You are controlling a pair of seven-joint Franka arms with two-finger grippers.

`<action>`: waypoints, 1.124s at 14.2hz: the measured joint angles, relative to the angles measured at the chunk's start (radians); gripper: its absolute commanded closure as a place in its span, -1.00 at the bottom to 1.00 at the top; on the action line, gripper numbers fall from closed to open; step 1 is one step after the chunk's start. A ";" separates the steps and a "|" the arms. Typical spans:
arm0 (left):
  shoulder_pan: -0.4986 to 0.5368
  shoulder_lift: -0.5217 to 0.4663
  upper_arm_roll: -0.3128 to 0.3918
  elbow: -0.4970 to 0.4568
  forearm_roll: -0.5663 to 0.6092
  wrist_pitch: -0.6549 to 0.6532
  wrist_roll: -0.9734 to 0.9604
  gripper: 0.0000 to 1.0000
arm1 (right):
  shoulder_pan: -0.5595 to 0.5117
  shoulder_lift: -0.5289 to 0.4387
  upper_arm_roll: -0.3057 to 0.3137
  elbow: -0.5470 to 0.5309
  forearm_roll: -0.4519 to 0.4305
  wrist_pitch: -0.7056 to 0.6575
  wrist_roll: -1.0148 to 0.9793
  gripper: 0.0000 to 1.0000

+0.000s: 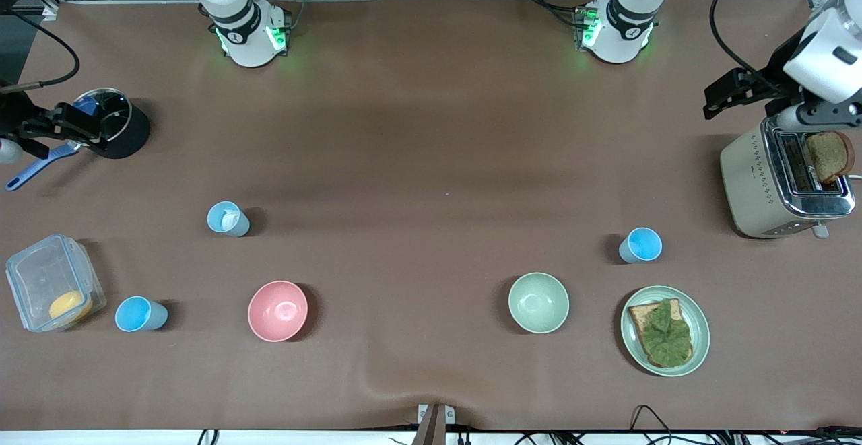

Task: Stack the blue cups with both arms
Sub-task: 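Move the right gripper to the tissue cup while the left gripper approaches the other cup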

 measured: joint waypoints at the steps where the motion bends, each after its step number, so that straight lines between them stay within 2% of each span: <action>1: 0.000 0.010 0.000 0.000 0.000 0.000 0.000 -1.00 | 0.000 0.000 0.000 0.000 -0.001 0.000 0.000 -1.00; 9: -0.001 0.078 0.000 -0.005 0.017 0.001 0.000 -1.00 | 0.000 0.017 -0.001 -0.012 -0.019 -0.005 -0.001 -1.00; 12: -0.005 0.120 -0.002 -0.010 0.032 0.005 0.000 -1.00 | 0.008 0.069 0.005 -0.017 -0.020 -0.002 -0.010 -1.00; 16: -0.004 0.164 -0.002 -0.010 0.034 0.009 0.000 -1.00 | 0.078 0.178 0.014 -0.021 -0.022 0.027 -0.009 -1.00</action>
